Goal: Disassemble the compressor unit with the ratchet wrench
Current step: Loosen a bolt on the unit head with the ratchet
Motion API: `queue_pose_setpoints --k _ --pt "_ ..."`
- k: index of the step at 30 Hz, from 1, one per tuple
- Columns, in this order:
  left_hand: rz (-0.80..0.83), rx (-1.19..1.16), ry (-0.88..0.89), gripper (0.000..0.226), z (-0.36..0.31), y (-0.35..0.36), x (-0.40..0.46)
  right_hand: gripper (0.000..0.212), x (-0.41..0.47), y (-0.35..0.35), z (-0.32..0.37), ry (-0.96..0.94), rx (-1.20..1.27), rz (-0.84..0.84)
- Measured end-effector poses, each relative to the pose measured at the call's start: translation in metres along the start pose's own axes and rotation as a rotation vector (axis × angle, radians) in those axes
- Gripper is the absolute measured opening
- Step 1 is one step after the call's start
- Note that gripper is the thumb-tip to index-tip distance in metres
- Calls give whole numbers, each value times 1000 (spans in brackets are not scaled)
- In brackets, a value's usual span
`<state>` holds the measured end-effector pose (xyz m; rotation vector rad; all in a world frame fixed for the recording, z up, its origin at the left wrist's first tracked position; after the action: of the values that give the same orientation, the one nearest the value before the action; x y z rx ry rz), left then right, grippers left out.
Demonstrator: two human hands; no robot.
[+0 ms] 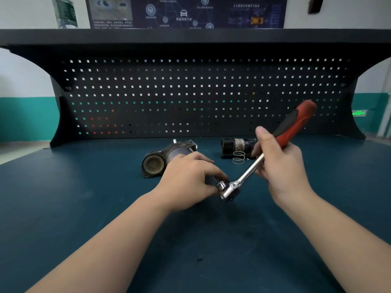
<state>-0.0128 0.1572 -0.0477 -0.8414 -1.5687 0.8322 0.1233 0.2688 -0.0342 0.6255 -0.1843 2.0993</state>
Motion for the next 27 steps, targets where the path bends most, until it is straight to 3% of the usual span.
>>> queue_pose_setpoints --k 5,9,14,20,27 --pt "29 -49 0 93 0 -4 1 50 13 -7 -16 277 119 -42" --pt "23 -105 -6 105 3 -4 0 55 16 -8 -23 421 177 -76" --pt "6 -143 -6 88 5 -4 0 56 17 -6 -27 577 275 -100" --pt "46 8 28 38 2 -3 0 54 20 -2 -28 648 301 -91" --pt "24 -28 28 27 2 -1 -2 46 27 0 -15 329 229 0"
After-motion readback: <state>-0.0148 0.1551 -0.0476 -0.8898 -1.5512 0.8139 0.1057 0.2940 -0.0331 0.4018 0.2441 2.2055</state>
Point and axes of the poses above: each hand's wrist, its own x-axis towards the middle knuckle, its own y-axis out of the palm, z = x × y, the point moved 2 cm from there along x, towards the middle knuckle, and after that the axes turned 8 degrees about z, right-handed, at the moved point
